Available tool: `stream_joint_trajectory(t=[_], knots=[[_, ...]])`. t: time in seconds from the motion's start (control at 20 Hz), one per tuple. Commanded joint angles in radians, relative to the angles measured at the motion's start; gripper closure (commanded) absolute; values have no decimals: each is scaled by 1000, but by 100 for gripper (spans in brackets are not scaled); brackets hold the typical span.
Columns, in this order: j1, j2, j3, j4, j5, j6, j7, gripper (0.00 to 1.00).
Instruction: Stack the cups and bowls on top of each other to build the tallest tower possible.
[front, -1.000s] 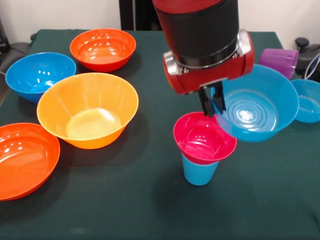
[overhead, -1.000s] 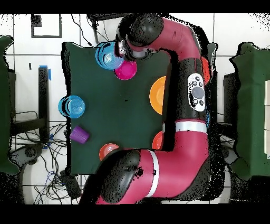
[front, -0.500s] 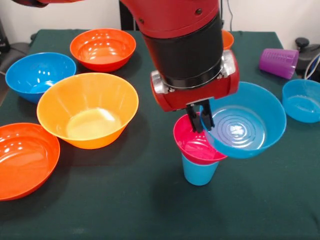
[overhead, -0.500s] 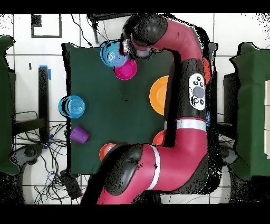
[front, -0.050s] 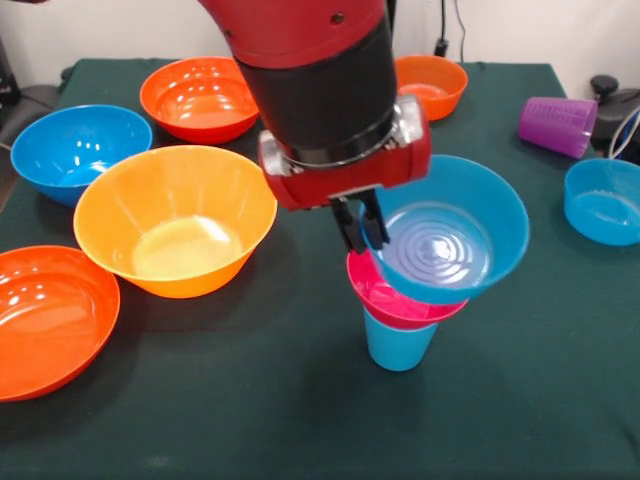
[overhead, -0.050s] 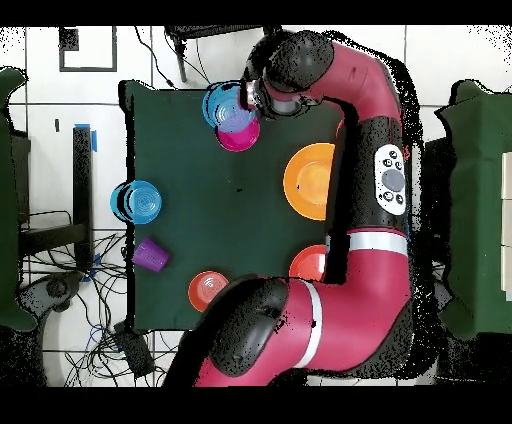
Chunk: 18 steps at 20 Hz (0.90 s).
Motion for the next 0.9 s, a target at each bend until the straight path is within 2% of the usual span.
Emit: stream_joint_trajectory(t=[0.05, 0.15, 0.2, 0.35, 0.55, 0.9], knots=[[-28, -77, 12, 199, -59, -101, -144, 100], [-31, -55, 21, 183, -67, -106, -145, 100], [-25, -32, 27, 145, -72, -90, -145, 100], [-20, -9, 34, 109, -75, -54, -140, 100], [-25, -19, 35, 132, -75, -70, -141, 100], [-40, -19, 50, 213, -68, -171, -139, 100]])
